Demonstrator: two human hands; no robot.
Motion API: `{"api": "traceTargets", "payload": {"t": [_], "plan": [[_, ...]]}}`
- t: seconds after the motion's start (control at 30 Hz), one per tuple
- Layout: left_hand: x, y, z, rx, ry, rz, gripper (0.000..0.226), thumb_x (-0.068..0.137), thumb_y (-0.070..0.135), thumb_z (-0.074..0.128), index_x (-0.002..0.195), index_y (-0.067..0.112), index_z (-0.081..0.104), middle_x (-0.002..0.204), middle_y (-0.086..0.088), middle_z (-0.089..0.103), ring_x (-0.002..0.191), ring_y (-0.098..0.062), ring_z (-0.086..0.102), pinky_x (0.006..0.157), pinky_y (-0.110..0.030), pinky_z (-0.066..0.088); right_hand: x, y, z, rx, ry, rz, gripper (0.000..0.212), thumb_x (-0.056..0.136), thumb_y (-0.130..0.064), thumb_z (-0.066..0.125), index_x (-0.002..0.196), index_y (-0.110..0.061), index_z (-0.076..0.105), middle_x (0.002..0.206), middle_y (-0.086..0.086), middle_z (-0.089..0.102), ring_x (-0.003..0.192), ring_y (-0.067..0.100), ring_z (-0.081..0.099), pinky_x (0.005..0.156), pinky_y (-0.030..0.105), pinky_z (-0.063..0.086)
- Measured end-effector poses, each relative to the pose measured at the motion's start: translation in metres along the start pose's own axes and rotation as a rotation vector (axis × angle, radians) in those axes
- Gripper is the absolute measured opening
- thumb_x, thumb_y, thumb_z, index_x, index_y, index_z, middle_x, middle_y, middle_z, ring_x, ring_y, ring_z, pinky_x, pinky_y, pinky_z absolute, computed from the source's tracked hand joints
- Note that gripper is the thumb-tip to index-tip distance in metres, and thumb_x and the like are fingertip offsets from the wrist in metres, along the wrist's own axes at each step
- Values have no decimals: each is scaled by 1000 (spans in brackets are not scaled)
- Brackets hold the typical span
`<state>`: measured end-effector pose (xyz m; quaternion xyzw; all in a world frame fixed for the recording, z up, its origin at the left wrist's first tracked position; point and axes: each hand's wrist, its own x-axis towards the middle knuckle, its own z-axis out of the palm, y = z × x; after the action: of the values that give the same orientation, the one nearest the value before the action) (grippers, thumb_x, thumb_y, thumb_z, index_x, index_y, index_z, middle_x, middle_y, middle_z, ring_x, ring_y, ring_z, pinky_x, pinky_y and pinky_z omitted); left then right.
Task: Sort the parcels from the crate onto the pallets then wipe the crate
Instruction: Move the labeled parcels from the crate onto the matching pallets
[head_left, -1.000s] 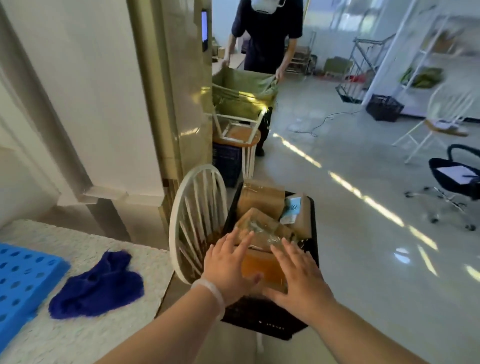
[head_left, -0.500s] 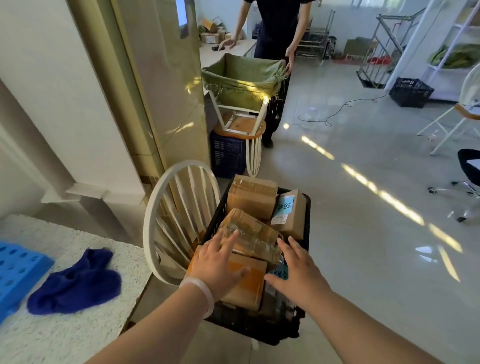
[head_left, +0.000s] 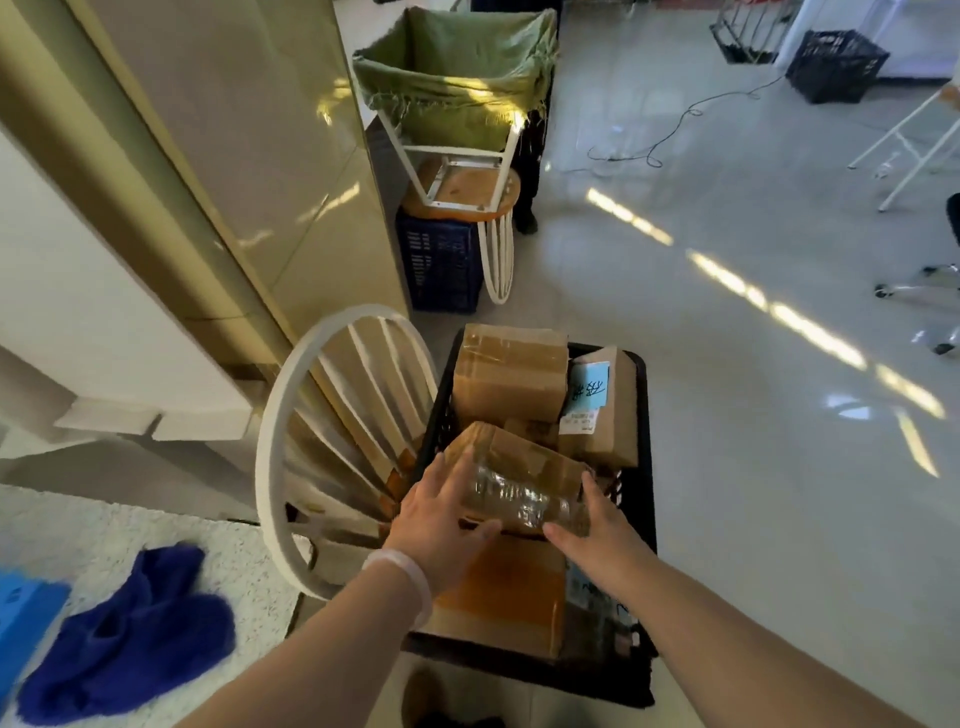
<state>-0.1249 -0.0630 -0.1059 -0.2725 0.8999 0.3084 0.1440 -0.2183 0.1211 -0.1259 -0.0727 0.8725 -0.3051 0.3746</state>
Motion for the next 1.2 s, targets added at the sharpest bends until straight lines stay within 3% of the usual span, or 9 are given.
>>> {"api": "traceTargets", "payload": {"t": [0.27,0.43,0.67,0.8,0.87,0.93,1.0,1.13,1.2], "plan": [[35,-16,4,-7,-70,124,105,86,45,67,139,59,-22,162,13,3,147,-25,16,120,-45,21,13,-2,16,92,51,104,95,88,-52,64,155,-37,-1,164,1,3,149,26,12,119,48,19],[34,-11,2,-140,-58,121,110,82,47,70,133,66,-26,160,11,12,145,-23,24,117,-48,28,3,-12,8,213,30,73,84,89,-49,65,155,-38,13,162,-1,18,146,26,23,115,48,26],[16,18,-37,-354,176,127,98,85,36,71,152,47,1,142,10,50,129,-12,49,110,-43,41,-24,-30,-31,246,181,-100,87,84,-33,75,153,-36,23,149,0,36,134,20,40,108,43,38],[-5,35,-54,-419,276,165,86,86,32,72,153,35,19,132,7,57,122,-13,55,104,-38,47,-41,-35,-55,216,290,-232,79,82,-24,78,148,-34,36,127,-4,42,121,14,47,96,33,51],[-15,43,-57,-415,318,171,80,85,35,72,151,35,26,128,7,60,118,-13,58,100,-40,51,-49,-37,-68,238,346,-289,75,83,-22,77,147,-32,37,124,-5,45,116,13,51,82,25,54],[-25,51,-56,-382,358,170,82,83,43,71,151,37,25,126,7,58,117,-15,57,100,-44,50,-55,-36,-78,229,370,-330,72,85,-22,75,147,-30,38,120,-7,48,110,11,52,64,11,46],[-35,58,-54,-333,389,161,86,83,47,70,152,40,19,131,3,52,121,-19,53,103,-46,47,-60,-34,-84,225,374,-362,69,87,-24,73,146,-29,38,117,-8,49,105,8,51,55,10,44],[-54,73,-49,-409,359,144,85,88,34,69,154,38,15,142,0,38,109,-8,48,98,-31,47,-69,-23,-92,196,394,-402,58,87,-28,71,139,-26,47,126,0,44,109,11,48,64,12,45],[-60,78,-45,-443,355,152,86,87,33,70,152,42,16,138,3,43,107,-8,55,93,-31,53,-74,-17,-95,154,389,-409,47,87,-31,71,130,-26,52,126,-1,39,117,17,48,78,23,52]]}}
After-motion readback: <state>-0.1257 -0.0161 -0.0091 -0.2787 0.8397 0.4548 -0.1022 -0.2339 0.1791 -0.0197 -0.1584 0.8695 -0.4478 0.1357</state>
